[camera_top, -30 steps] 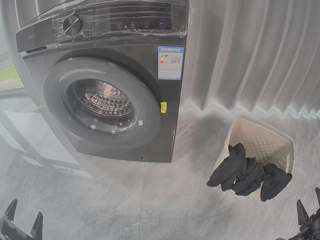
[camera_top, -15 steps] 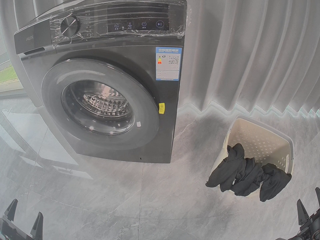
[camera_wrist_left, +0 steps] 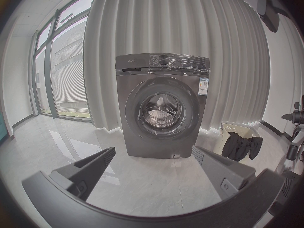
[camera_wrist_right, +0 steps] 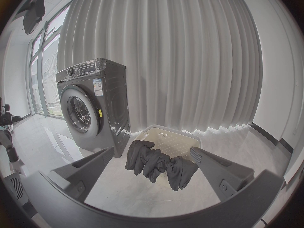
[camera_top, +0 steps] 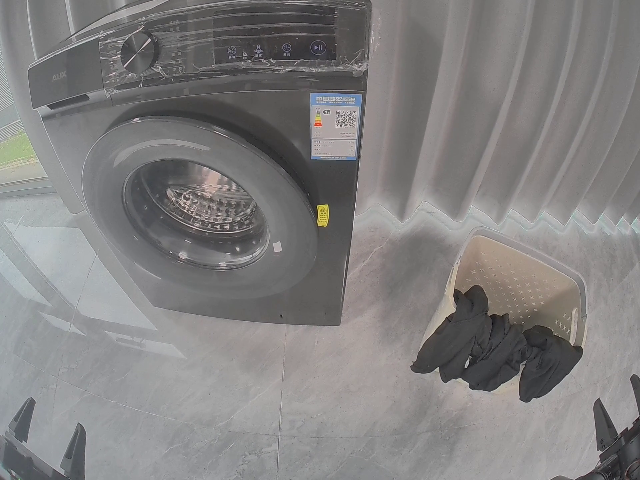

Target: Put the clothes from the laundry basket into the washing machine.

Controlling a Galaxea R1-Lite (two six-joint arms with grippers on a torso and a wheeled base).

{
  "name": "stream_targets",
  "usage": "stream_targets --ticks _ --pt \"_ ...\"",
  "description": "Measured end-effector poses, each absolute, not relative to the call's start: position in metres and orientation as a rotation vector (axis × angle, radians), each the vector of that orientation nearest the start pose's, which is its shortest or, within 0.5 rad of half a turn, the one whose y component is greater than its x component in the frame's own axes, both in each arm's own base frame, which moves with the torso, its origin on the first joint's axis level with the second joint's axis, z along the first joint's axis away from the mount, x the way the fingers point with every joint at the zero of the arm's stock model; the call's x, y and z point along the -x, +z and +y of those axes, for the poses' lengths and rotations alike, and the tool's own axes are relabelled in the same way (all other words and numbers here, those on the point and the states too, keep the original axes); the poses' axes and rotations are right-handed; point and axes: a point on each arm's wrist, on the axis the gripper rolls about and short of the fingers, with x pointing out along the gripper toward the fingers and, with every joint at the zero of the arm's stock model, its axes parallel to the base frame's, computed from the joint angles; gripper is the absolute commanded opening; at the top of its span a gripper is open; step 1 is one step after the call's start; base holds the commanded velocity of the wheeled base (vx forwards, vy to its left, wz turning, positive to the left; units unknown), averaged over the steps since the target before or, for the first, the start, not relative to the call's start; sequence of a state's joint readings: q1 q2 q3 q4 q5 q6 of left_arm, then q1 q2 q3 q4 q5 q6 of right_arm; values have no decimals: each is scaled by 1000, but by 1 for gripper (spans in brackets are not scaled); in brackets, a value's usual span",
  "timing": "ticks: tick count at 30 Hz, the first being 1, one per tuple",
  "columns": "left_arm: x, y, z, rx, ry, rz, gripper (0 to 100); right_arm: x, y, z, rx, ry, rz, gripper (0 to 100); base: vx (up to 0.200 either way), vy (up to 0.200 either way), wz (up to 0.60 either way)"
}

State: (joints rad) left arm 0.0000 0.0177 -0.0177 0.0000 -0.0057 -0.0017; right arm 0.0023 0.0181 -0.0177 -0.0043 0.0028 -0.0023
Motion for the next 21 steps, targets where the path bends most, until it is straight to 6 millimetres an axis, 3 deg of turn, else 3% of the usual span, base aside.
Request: stream_targets --ticks 2,8,21 --pt "23 81 0 4 -2 0 100 23 81 0 2 5 -4 100 -200 0 0" --pt "23 81 0 2 5 0 100 23 81 0 3 5 -4 100 0 0 0" --pt "23 81 0 1 3 0 100 23 81 0 2 6 -4 100 0 200 0"
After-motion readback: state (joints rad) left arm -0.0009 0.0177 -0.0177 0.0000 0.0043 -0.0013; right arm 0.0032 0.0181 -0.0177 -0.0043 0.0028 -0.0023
